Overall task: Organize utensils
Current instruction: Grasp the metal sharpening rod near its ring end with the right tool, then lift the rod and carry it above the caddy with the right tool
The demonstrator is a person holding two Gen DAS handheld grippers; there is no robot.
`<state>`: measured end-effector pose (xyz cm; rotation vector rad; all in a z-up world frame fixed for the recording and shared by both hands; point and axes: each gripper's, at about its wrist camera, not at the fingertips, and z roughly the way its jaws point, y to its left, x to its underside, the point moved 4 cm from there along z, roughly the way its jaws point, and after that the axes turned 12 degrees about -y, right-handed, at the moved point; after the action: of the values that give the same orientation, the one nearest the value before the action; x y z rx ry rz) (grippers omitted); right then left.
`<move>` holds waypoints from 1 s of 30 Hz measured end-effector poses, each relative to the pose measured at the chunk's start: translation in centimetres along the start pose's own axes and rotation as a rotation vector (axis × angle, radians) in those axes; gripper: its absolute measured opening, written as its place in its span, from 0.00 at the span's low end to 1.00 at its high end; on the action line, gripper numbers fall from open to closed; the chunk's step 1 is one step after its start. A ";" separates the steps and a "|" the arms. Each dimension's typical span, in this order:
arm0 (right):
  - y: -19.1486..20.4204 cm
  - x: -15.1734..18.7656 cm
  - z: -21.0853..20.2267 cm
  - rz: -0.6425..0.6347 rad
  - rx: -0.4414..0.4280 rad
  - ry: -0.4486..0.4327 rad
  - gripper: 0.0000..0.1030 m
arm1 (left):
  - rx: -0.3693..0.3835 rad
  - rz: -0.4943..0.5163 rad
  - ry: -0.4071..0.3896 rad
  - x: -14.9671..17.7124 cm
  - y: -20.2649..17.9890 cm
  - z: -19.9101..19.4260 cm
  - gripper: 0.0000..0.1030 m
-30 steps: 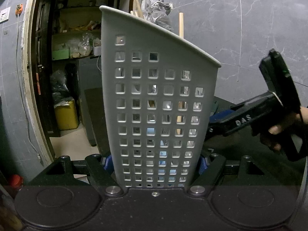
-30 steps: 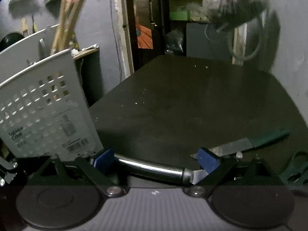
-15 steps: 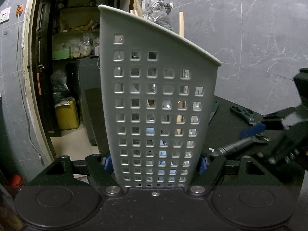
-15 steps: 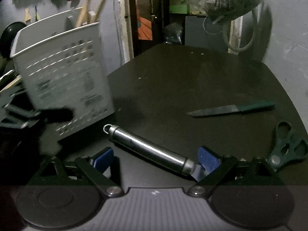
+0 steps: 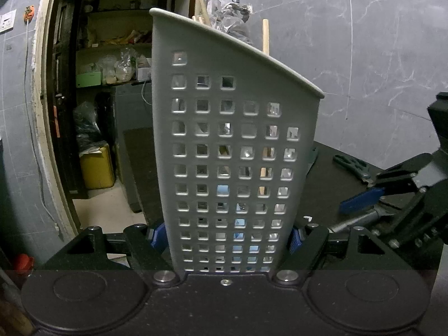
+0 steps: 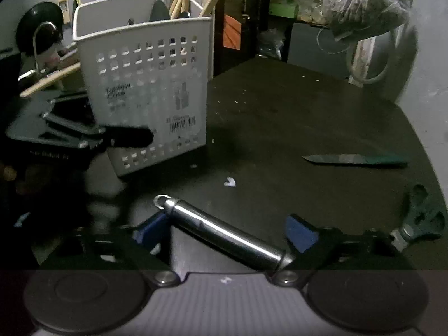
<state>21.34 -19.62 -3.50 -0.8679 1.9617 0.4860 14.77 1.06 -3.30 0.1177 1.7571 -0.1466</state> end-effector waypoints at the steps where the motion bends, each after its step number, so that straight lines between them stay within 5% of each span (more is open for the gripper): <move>1: -0.2 -0.1 0.2 0.010 -0.009 -0.003 0.72 | 0.001 0.000 0.000 0.0 0.0 0.0 0.76; 4: -0.6 -0.6 0.6 0.024 -0.006 -0.012 0.45 | 0.001 -0.002 -0.001 0.0 0.1 0.0 0.76; 11: -1.5 -0.6 0.1 0.111 0.108 -0.008 0.28 | 0.004 -0.005 0.000 0.2 0.2 0.1 0.76; 15: -1.9 -0.8 0.4 0.135 0.134 -0.006 0.29 | 0.004 -0.005 0.000 0.2 0.3 0.1 0.76; 19: -1.9 -1.2 0.9 0.123 0.119 -0.002 0.53 | 0.003 -0.004 0.000 0.3 0.4 0.1 0.76; 22: -2.0 -1.5 1.4 0.110 0.111 -0.008 0.55 | 0.003 -0.003 0.000 0.2 0.3 0.0 0.76; 24: -1.9 -1.5 1.8 0.107 0.109 -0.012 0.50 | 0.003 -0.003 -0.002 0.2 0.3 0.1 0.76; 26: -1.9 -1.5 1.8 0.103 0.103 -0.024 0.23 | 0.003 -0.004 -0.001 0.3 0.3 0.1 0.76; 30: -2.0 -1.7 1.9 0.110 0.120 -0.030 0.19 | 0.003 -0.003 -0.002 0.2 0.2 0.1 0.76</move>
<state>24.51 -19.09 -3.02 -0.6757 1.9966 0.4372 14.84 1.23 -3.54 0.1170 1.7557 -0.1512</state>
